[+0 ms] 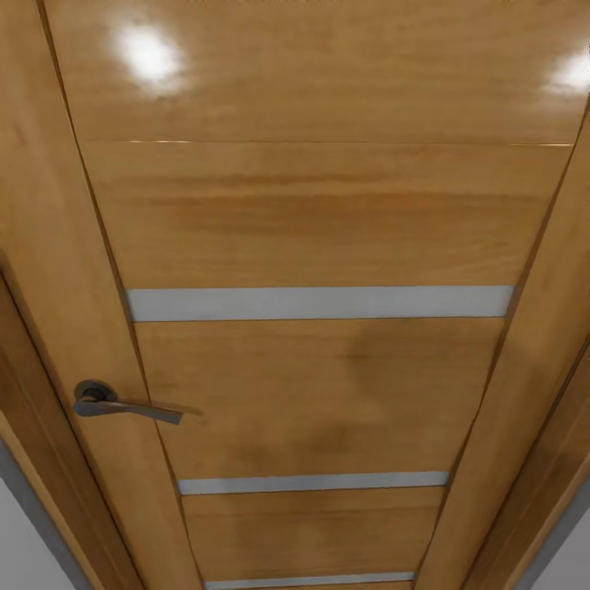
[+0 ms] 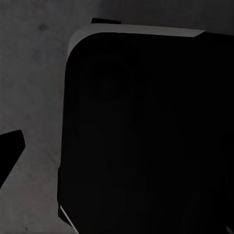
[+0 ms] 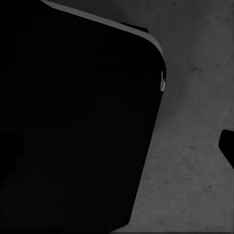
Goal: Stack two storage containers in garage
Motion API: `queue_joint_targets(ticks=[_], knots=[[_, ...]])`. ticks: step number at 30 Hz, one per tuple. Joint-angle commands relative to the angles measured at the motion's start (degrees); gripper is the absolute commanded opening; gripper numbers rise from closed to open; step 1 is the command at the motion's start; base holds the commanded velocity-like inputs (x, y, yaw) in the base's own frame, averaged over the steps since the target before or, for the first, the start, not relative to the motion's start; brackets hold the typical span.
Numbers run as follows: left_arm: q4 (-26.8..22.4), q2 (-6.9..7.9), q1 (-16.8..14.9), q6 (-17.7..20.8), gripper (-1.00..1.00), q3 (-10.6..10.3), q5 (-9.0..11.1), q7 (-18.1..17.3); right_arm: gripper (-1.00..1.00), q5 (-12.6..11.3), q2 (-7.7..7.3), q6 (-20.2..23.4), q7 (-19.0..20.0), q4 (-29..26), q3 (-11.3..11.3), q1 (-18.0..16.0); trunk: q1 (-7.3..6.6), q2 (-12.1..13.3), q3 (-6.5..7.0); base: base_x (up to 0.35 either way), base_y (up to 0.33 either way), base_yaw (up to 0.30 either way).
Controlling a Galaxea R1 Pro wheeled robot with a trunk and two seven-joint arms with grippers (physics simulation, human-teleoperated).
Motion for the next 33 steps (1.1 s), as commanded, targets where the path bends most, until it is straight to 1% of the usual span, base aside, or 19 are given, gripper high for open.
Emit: queue_joint_targets(ticks=[1, 8, 16, 20, 22, 24, 26, 27, 30, 31, 33], knots=[[0.0, -0.01, 0.0, -0.1, 1.0, 0.0, 0.5, 0.0, 1.0, -0.5, 0.04, -0.3, -0.1, 0.1, 0.5, 0.0, -0.01, 0.0, -0.05, -0.117, 0.0, 0.0], [0.0, -0.03, 0.0, -0.2, 1.0, 0.0, 0.5, 0.0, 1.0, -0.5, 0.04, -0.3, -0.1, 0.1, 0.5, 0.0, -0.01, 0.0, -0.05, -0.226, 0.0, 0.0], [0.0, 0.04, 0.0, -0.2, 1.0, 0.0, 0.5, 0.0, 1.0, -0.4, 0.04, -0.5, -0.1, 0.1, 0.5, 0.0, -0.01, 0.0, -0.05, -0.025, 0.0, 0.0], [0.0, 0.04, 0.0, -0.2, 1.0, 0.0, 0.5, 0.0, 1.0, -0.3, -0.12, -2.5, -0.2, -0.6, 0.8, 0.0, -0.01, 0.0, -0.05, -0.002, 0.0, 0.0], [0.0, 0.04, 0.0, -0.2, 1.0, 0.0, 0.5, 0.0, 1.0, -0.2, -0.45, -4.0, -0.6, -2.2, 1.6, -0.1, -0.01, 0.0, -0.05, 0.0, 0.0, 0.0], [0.0, 0.04, 0.0, -0.2, 1.0, 0.0, 0.5, 0.0, 1.0, 0.0, -1.12, -4.7, -1.2, -5.0, 2.3, -0.1, -0.01, 0.0, -0.05, 0.0, 0.0, 0.0], [0.0, 0.04, 0.0, -0.2, 1.0, 0.0, 0.5, 0.0, 1.0, 1.6, -2.58, -5.2, -2.1, -10.4, 2.8, -0.1, -0.01, 0.0, -0.05, 0.0, 0.0, 0.0], [0.0, 0.04, 0.0, -0.2, 1.0, 0.0, 0.5, 0.0, 1.0, 3.8, -3.9, -5.4, -2.5, -15.7, 2.9, -0.1, -0.01, 0.0, -0.05, 0.0, 0.0, 0.0], [0.0, 0.04, 0.0, -0.2, 1.0, 0.0, 0.5, 0.0, 1.0, 8.3, -6.11, -5.9, -2.9, -26.2, 2.9, -0.1, -0.01, 0.0, -0.05, 0.0, 0.0, 0.0], [0.0, 0.04, 0.0, -0.2, 1.0, 0.0, 0.5, 0.0, 1.0, 9.4, -6.65, -6.0, -3.1, -29.0, 2.9, -0.1, -0.01, 0.0, -0.05, 0.0, 0.0, 0.0], [0.0, 0.04, 0.0, -0.2, 1.0, 0.0, 0.5, 0.0, 1.0, 10.4, -7.22, -6.0, -3.5, -32.7, 2.9, -0.1, -0.01, 0.0, -0.05, 0.0, 0.0, 0.0]])
